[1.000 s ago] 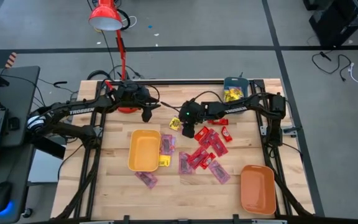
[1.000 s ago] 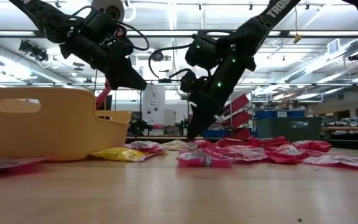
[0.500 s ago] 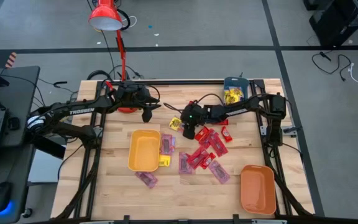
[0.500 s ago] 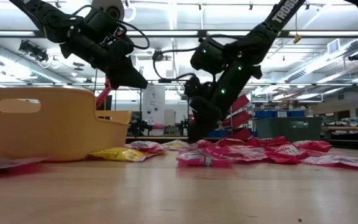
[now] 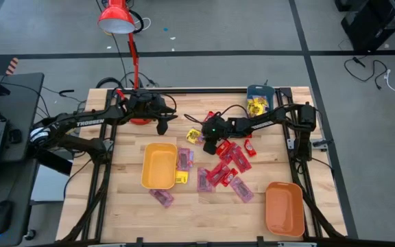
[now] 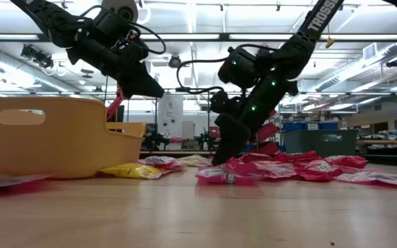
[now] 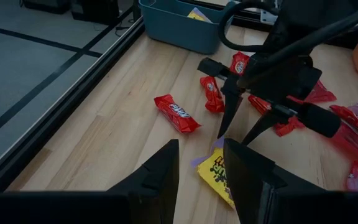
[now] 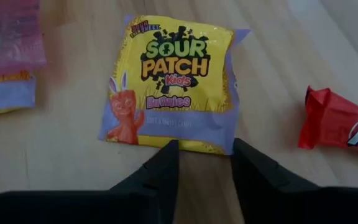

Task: Sort candy
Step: Put the yellow candy pack into the blue bin

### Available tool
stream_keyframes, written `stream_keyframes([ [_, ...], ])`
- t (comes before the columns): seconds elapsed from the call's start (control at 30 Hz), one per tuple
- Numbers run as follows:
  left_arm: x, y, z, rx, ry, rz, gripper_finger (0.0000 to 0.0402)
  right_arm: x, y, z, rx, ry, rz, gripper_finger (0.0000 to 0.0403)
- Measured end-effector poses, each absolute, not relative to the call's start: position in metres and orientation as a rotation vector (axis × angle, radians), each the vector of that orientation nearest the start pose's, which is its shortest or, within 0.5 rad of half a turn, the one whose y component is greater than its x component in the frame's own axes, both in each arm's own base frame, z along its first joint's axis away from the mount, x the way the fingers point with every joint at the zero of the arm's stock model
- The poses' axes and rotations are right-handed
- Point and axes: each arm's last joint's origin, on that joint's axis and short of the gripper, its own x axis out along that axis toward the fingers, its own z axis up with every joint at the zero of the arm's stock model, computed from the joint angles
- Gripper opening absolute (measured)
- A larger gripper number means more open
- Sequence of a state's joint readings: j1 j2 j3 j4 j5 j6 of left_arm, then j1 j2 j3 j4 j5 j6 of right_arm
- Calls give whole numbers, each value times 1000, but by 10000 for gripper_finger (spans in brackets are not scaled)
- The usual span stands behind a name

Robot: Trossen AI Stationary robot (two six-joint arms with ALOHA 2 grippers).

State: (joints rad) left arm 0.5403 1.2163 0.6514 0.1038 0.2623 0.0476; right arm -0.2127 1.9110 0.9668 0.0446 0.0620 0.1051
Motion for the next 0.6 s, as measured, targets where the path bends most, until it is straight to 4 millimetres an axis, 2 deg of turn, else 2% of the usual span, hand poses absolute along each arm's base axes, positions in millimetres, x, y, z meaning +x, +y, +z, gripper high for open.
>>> stream_keyframes([
  [0.27, 221, 124, 228, -132, 427, 263, 129, 352, -78, 114, 158, 881, -299, 14],
  [0.47, 221, 124, 228, -132, 427, 264, 129, 353, -77, 114, 126, 874, -302, 1],
  [0.6, 221, 124, 228, -132, 427, 263, 129, 356, -68, 116, 10, 870, -330, 0],
])
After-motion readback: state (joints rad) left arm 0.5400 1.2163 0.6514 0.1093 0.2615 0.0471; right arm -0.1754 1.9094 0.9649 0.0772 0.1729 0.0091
